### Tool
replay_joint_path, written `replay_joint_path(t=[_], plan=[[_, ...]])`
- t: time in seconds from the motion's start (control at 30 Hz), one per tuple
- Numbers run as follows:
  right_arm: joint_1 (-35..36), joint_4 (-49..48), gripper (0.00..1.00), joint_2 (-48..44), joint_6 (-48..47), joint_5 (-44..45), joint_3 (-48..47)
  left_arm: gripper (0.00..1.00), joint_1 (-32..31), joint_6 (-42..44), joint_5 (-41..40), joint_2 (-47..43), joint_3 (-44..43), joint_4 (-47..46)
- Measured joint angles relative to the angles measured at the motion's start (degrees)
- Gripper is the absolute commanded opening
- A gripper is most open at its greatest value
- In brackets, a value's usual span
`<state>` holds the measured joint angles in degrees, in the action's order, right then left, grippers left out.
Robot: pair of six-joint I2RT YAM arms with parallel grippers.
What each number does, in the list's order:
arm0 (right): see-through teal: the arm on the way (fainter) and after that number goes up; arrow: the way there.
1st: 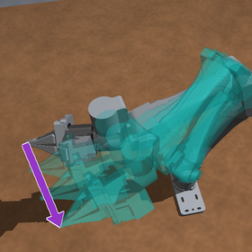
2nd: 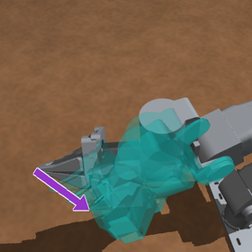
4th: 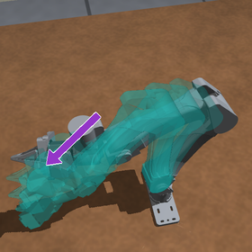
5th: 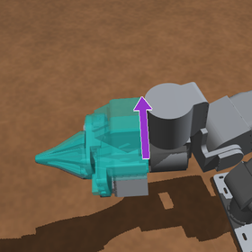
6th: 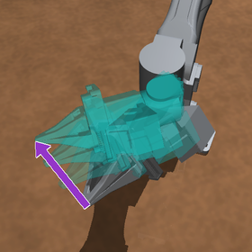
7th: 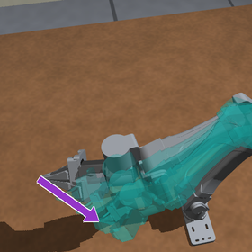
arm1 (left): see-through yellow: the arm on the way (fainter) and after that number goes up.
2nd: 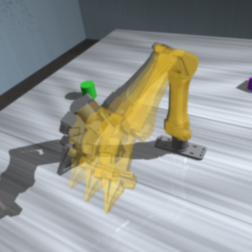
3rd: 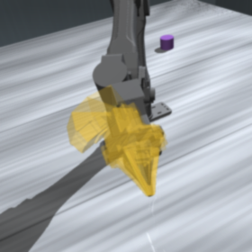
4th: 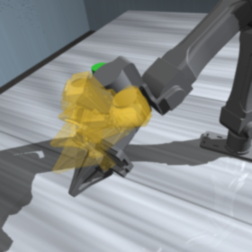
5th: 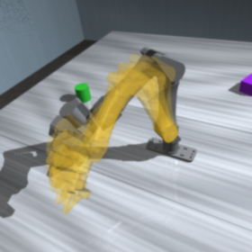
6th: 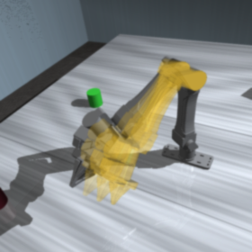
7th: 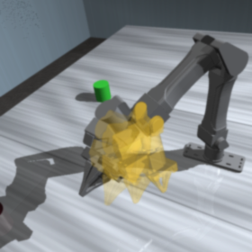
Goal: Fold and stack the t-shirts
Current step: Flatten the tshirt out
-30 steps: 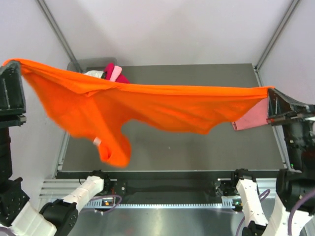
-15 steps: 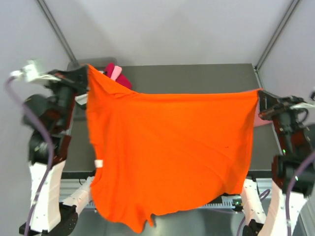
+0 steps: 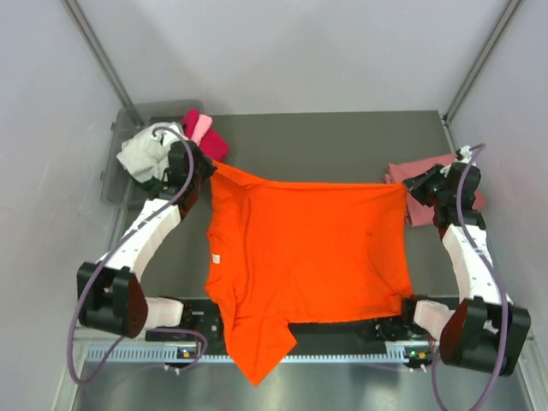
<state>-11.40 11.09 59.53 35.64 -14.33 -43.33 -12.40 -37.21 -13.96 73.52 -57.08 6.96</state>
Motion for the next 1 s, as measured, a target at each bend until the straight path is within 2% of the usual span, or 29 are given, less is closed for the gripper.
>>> replay_joint_path(t=[0.13,0.23,0.43,0.67,0.87,0.9,0.93,0.97,1.0], plan=[[0.04,-5.86,0.0,11.78,1.01,0.83,-3.8,0.0,0.0,0.11,-1.07,10.78,-5.25,-4.72],[0.42,-9.14,0.0,20.87,1.75,1.05,-9.01,0.0,0.04,0.57,-1.22,19.87,-12.48,-7.56],[1.66,-13.16,0.0,38.66,2.64,1.22,-22.95,0.0,0.55,1.2,-1.49,35.28,-25.62,-12.15],[3.69,-12.76,0.0,56.3,3.21,1.18,-41.38,0.0,1.84,1.55,-0.42,52.59,-43.23,-13.38],[4.98,-9.4,0.0,69.72,3.17,1.2,-60.17,0.0,3.26,0.24,2.51,67.71,-63.78,-13.29],[5.05,-8.46,0.0,71.65,3.17,1.18,-63.21,0.03,3.39,-0.22,2.8,69.55,-66.29,-13.55],[5.16,-8.0,0.14,73.48,3.15,1.18,-66.14,0.14,3.5,-0.61,3.06,71.3,-68.98,-13.46],[5.18,-7.61,0.29,75.19,3.3,1.11,-68.83,0.46,3.54,-0.83,3.48,72.61,-70.93,-13.77],[5.18,-7.1,0.43,76.32,3.3,1.11,-70.73,0.55,3.63,-0.94,3.98,73.72,-72.57,-13.81]])
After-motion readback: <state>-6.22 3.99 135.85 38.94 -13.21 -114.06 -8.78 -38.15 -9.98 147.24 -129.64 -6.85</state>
